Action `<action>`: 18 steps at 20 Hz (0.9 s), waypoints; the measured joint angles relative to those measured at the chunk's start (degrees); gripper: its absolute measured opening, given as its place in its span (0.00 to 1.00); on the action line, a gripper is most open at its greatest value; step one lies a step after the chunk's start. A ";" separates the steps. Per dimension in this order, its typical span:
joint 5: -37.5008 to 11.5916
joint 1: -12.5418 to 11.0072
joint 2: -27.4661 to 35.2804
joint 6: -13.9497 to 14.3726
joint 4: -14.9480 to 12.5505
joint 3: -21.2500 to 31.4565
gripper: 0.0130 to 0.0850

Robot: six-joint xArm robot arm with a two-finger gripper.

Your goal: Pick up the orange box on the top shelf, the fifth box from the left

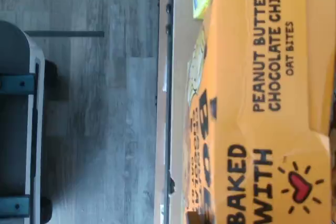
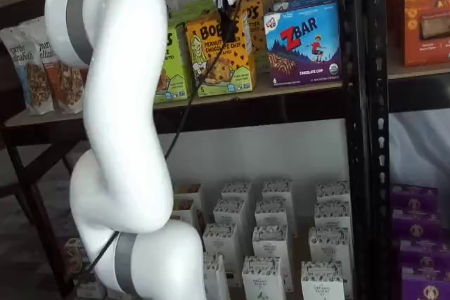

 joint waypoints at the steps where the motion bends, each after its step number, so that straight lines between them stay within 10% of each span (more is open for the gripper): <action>1: 0.24 0.02 -0.36 0.12 0.33 0.05 0.28; 18: 2.83 1.57 -12.86 1.71 -1.05 8.09 0.28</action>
